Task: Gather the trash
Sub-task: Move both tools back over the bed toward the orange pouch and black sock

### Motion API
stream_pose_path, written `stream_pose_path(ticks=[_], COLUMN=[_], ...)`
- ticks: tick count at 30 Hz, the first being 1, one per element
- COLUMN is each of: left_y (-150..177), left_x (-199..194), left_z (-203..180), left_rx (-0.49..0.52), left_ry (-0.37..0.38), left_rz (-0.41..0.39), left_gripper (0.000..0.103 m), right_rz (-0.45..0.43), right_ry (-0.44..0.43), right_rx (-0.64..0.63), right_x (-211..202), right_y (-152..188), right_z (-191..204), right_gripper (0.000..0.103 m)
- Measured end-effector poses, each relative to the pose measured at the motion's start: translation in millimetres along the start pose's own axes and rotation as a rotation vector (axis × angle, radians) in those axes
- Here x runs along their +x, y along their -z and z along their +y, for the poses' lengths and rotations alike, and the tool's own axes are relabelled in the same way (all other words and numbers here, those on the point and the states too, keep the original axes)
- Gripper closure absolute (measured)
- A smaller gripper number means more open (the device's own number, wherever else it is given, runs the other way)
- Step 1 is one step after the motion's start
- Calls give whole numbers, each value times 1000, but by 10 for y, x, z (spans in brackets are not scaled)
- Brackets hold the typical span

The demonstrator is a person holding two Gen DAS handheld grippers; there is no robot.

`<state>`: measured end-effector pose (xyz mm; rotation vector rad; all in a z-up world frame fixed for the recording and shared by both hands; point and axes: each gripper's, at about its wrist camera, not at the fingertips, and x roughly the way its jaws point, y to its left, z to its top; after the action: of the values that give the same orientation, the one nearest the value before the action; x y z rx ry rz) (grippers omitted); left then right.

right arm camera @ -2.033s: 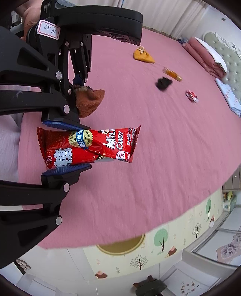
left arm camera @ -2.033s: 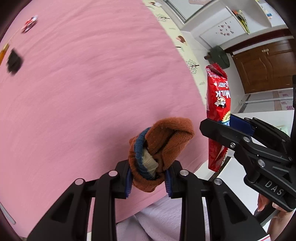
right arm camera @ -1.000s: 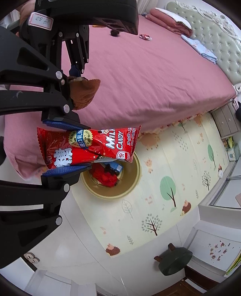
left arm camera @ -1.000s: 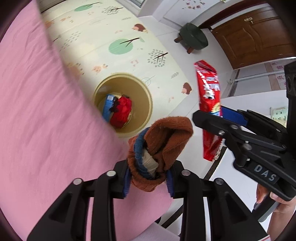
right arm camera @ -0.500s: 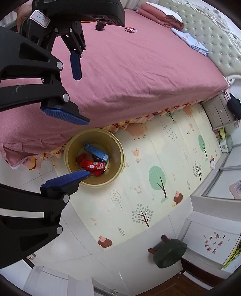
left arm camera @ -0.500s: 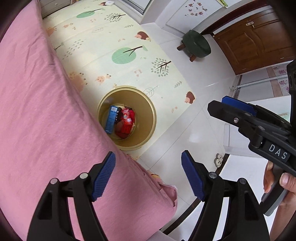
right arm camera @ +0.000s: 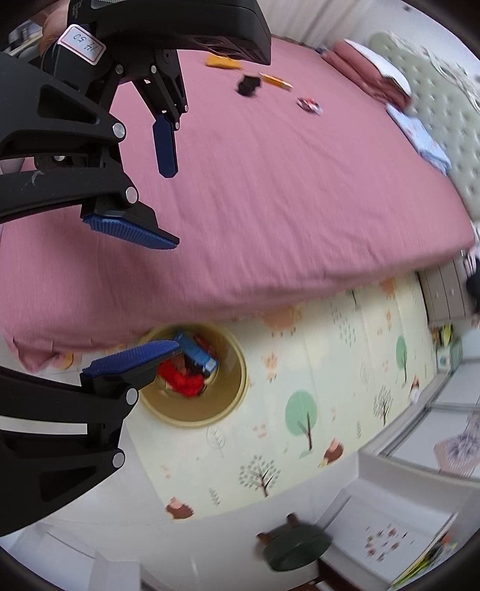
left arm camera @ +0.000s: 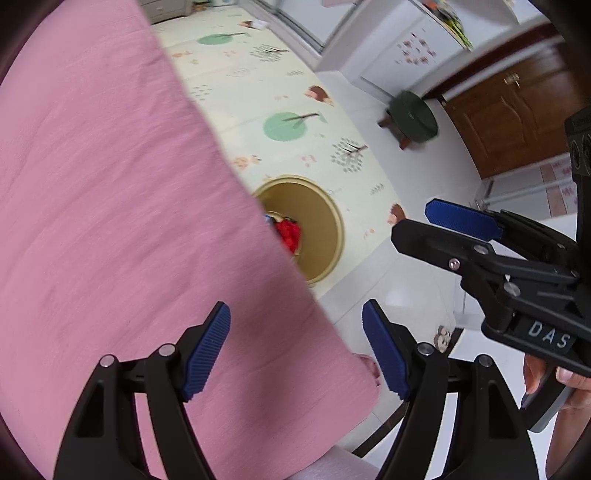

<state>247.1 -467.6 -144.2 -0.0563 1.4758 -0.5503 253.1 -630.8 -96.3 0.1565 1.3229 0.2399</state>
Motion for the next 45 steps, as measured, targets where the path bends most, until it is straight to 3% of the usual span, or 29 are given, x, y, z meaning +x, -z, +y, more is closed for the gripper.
stream_pose_path(ticks=[14, 22, 34, 45], left_y=[1122, 1664, 2108, 2117], left_x=[-836, -1264, -1604, -1895], left_z=[1634, 2557, 3872, 4856], left_rx=[-254, -333, -470, -651], left_ry=[-64, -101, -125, -154], left_rz=[-103, -153, -208, -289], left_gripper=[29, 28, 26, 25], right_rz=[45, 67, 82, 82], right_ry=[-106, -129, -148, -147], right_rx=[-205, -284, -322, -400], right_x=[337, 624, 1123, 1496], right_y=[174, 253, 219, -270], right_z=[1965, 2995, 4283, 5034], right_gripper=[52, 52, 52, 50])
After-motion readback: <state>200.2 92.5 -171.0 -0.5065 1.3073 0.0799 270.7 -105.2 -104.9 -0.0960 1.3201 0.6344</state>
